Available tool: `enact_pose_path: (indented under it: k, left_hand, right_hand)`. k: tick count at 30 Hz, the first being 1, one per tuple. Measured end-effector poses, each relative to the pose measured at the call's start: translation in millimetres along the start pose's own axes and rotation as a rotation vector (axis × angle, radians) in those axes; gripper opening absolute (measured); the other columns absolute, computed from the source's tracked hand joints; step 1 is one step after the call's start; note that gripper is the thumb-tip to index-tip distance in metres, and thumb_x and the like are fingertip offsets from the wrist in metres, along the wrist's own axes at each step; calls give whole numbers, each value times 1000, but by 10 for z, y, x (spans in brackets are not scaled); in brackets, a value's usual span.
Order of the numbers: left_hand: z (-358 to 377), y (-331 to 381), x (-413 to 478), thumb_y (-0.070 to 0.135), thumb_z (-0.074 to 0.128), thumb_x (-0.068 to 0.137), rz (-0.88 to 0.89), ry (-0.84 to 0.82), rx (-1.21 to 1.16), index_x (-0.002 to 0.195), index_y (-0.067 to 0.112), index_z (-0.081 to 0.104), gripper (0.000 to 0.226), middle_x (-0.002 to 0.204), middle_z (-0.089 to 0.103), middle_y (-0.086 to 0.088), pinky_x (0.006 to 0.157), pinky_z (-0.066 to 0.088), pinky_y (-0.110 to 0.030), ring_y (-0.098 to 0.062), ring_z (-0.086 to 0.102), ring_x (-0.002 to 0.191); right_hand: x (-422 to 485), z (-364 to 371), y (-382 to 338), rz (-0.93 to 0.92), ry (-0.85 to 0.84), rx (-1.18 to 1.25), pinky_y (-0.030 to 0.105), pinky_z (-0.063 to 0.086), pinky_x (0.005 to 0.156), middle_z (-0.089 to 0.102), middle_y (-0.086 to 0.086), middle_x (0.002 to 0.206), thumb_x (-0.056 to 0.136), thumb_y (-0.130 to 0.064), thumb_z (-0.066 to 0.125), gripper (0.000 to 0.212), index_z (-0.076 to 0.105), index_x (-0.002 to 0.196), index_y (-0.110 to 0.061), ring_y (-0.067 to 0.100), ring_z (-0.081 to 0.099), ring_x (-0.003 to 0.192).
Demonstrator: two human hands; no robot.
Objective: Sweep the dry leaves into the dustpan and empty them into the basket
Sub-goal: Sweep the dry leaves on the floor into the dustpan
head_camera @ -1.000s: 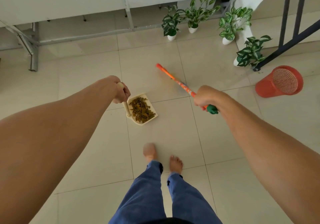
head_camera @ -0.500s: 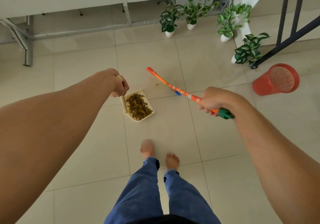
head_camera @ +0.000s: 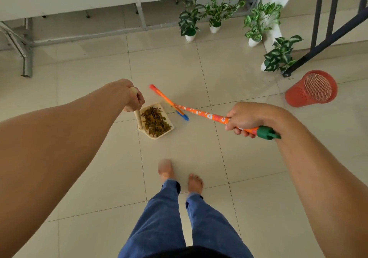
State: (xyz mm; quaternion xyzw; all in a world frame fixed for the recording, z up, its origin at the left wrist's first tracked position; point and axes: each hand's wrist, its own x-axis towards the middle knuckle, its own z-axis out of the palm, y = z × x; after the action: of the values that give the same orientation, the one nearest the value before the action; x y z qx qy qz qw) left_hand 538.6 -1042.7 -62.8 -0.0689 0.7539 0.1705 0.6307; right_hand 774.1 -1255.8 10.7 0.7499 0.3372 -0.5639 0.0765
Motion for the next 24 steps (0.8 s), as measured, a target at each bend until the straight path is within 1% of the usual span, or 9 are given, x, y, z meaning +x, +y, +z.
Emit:
enact_pose_path:
  k: [3,4,5,8,11,14,18,22,24]
  left_hand:
    - [-19,-31,9,5,46,90,6,9,12,87,13,51,11,79,51,2,40,37,-14,-12,39,50]
    - [-24,-49,9,4,45,90,6,10,18,87,13,51,11,79,51,2,40,37,-14,-13,39,48]
    - [-27,-67,10,4,44,89,6,11,20,87,13,51,12,78,51,2,39,36,-14,-13,38,47]
    - [-30,-137,-13,4,44,90,16,2,11,87,12,51,11,77,51,1,40,36,-13,-13,38,46]
    - [-44,-198,-46,5,46,93,24,2,23,87,11,51,9,78,51,-1,38,36,-13,-11,39,49]
    - [-95,-271,-89,5,47,94,23,-7,5,93,12,51,8,82,52,-1,38,36,-13,-11,39,48]
    - [-170,-321,-235,6,46,96,35,-41,-16,92,11,49,6,83,51,0,37,36,-12,-11,40,48]
    - [-181,-364,-391,6,43,96,32,-70,-10,90,11,48,9,80,50,0,38,34,-11,-10,40,50]
    - [-162,-437,-488,7,43,97,36,-88,-5,89,11,47,10,75,48,0,37,33,-11,-9,39,50]
  right_hand:
    - [187,218,-128,15,49,-56,34,54,61,69,14,78,90,-15,58,25,67,99,7,25,60,62]
    - [224,301,-178,15,58,-86,37,56,67,71,16,80,90,-14,56,24,68,95,6,27,61,65]
    - [254,369,-222,13,64,-105,37,55,70,70,15,79,90,-14,55,22,67,91,5,28,61,66]
    - [268,422,-245,9,9,-71,31,49,62,64,11,74,91,-11,56,16,64,95,1,24,58,64]
    - [137,319,-155,-6,-38,-29,21,44,46,59,8,70,89,-9,58,10,63,91,-1,17,52,50]
    - [-49,231,-69,-26,-12,-20,19,42,41,59,7,68,89,-10,60,14,66,95,1,15,52,46]
    - [-184,199,1,-33,64,33,24,45,47,61,10,72,89,-11,59,22,66,103,4,19,55,53]
    - [-192,213,-3,-37,173,117,34,50,62,63,12,72,89,-11,57,25,67,104,7,26,59,63]
    - [-184,201,13,-34,219,161,35,50,67,62,12,69,90,-10,55,26,68,102,10,27,59,67]
